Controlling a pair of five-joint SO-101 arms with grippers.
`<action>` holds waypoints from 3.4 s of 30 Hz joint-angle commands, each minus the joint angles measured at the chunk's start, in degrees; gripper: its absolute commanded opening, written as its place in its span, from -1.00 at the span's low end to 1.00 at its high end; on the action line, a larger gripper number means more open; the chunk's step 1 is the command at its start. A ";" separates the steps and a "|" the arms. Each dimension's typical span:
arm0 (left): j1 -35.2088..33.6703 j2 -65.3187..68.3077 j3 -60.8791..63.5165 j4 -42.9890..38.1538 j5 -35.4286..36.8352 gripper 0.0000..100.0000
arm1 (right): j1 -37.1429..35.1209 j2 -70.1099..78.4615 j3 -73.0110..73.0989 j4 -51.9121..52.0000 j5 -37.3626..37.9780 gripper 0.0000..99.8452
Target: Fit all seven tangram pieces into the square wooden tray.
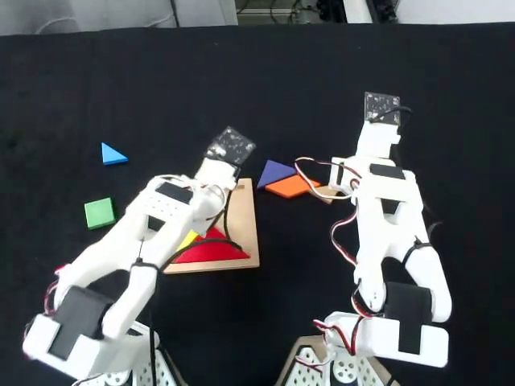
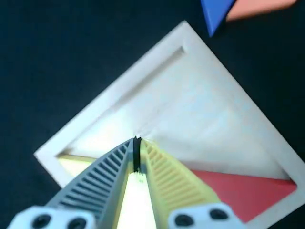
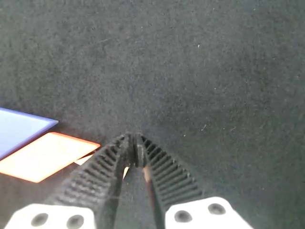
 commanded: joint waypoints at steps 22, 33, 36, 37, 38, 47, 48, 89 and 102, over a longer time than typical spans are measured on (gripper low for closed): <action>-9.98 -16.44 3.30 -1.14 18.20 -0.94 | -0.79 -0.92 -2.51 0.26 -0.09 -0.98; -20.88 -38.51 34.42 -44.04 22.51 -0.94 | -1.41 -0.48 -2.24 -0.18 -0.18 -0.98; -21.14 -39.30 34.51 -43.96 22.51 -0.94 | -1.41 -0.40 -2.15 -0.18 -0.09 -0.98; -21.23 -39.30 34.07 -43.34 22.51 -0.94 | -1.41 -0.40 -2.15 -0.18 -0.09 -0.98; -21.32 -39.30 33.63 -42.55 22.51 -0.94 | -1.41 -0.40 -2.15 -0.18 -0.09 -0.98; -21.32 -39.30 32.75 -40.35 22.51 -0.94 | -1.41 -0.40 -2.07 -0.18 -0.09 -0.98; -21.32 -39.30 32.75 -40.35 22.51 -0.94 | -1.41 -0.40 -2.07 -0.18 -0.09 -0.98; -21.32 -39.38 32.92 -40.35 22.51 -0.94 | -1.41 -0.40 -2.24 0.26 -0.53 -0.97; -21.49 -39.38 32.75 -40.35 22.51 -0.88 | -1.49 -0.40 -2.07 0.35 -0.18 -0.42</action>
